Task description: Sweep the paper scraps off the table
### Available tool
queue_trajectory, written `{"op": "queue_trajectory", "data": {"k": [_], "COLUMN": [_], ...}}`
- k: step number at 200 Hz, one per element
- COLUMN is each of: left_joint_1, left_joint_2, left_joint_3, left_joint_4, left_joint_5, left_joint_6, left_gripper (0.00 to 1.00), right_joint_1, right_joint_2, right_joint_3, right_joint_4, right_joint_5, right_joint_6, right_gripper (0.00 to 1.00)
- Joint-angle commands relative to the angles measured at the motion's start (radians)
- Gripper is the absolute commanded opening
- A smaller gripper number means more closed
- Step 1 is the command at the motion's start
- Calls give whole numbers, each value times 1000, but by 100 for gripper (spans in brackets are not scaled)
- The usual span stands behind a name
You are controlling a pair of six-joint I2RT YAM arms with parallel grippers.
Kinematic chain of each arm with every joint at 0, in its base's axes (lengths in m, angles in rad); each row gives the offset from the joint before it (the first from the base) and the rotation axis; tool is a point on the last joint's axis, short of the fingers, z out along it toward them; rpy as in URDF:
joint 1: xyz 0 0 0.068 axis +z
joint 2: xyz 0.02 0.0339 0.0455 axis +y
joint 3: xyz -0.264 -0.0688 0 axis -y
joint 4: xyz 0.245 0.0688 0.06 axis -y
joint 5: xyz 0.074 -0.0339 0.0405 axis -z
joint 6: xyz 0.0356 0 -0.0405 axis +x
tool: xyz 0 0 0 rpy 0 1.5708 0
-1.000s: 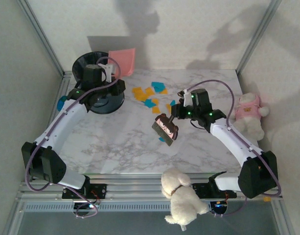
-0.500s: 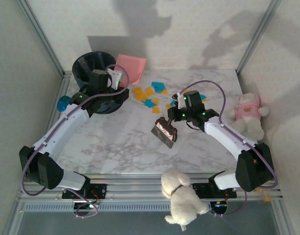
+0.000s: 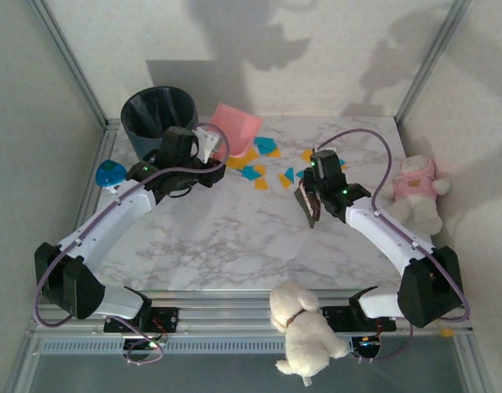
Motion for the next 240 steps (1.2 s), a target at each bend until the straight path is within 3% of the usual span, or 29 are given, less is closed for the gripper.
{"op": "queue_trajectory", "data": {"k": [1, 30, 82, 140, 175, 240], "left_joint_1": [-14, -21, -22, -37, -41, -48], "left_joint_2": [-33, -27, -15, -17, -10, -5], "left_joint_3": [-23, -39, -54, -92, -95, -102], "left_joint_4": [14, 11, -5, -14, -16, -22], "left_joint_5": [4, 6, -50, -65, -73, -74], "left_joint_6": [42, 55, 59, 66, 72, 72], "left_gripper": [0, 0, 0, 0, 0, 0], "right_joint_1": [-13, -34, -150, -219, -222, -237], "right_joint_2": [4, -22, -72, 79, 212, 360], "right_joint_3": [-2, -10, -19, 114, 185, 259], "right_joint_4": [-68, -45, 86, 157, 238, 253], "right_joint_5": [168, 119, -212, -403, -453, -409], "right_joint_6": [50, 70, 134, 225, 290, 366], "right_gripper": [0, 0, 0, 0, 0, 0]}}
